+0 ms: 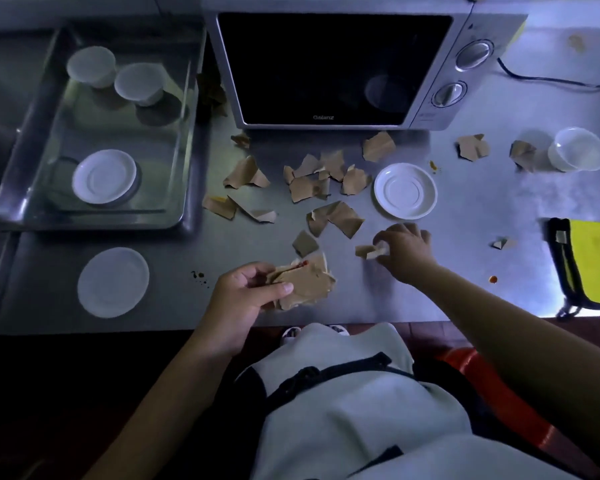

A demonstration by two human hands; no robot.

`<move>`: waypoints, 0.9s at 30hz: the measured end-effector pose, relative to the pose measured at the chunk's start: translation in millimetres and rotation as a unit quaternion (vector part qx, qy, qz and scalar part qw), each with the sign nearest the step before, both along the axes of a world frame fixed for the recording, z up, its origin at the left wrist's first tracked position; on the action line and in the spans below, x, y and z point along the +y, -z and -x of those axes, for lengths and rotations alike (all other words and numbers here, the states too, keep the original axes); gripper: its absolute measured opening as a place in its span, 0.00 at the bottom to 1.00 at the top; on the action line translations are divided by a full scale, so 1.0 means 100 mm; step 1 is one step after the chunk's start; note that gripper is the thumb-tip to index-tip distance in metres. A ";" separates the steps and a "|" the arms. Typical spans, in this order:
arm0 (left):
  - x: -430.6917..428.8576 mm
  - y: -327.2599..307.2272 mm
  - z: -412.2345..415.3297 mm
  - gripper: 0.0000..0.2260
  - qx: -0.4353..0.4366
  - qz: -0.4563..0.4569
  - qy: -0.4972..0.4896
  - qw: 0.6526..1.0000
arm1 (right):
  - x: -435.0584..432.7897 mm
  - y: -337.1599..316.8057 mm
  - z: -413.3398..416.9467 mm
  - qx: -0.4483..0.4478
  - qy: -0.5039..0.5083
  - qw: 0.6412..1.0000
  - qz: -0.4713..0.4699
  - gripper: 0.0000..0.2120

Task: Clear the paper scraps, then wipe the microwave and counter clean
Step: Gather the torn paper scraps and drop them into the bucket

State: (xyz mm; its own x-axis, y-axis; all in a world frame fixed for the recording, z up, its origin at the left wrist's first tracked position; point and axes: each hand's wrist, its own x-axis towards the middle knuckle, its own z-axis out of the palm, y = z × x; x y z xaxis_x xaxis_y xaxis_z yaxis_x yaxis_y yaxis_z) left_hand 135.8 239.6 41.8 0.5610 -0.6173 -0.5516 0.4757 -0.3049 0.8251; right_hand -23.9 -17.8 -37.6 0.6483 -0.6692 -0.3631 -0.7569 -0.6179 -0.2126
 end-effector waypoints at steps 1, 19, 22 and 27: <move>-0.02 -0.02 0.02 0.08 -0.005 -0.011 -0.006 1.000 | -0.03 0.02 -0.03 0.010 -0.013 1.000 0.008 0.07; -0.32 0.00 0.49 0.09 -0.011 -0.113 -0.136 0.984 | 0.27 -0.97 -0.11 -0.235 -0.122 0.889 -0.373 0.03; -0.32 -0.02 0.55 0.10 -0.005 -0.088 -0.107 0.990 | 0.28 -0.98 -0.23 -0.212 -0.227 0.892 -0.329 0.03; -0.27 -0.06 0.63 0.11 0.024 -0.024 -0.092 0.995 | 0.30 -0.96 -0.34 -0.206 -0.297 0.872 -0.330 0.03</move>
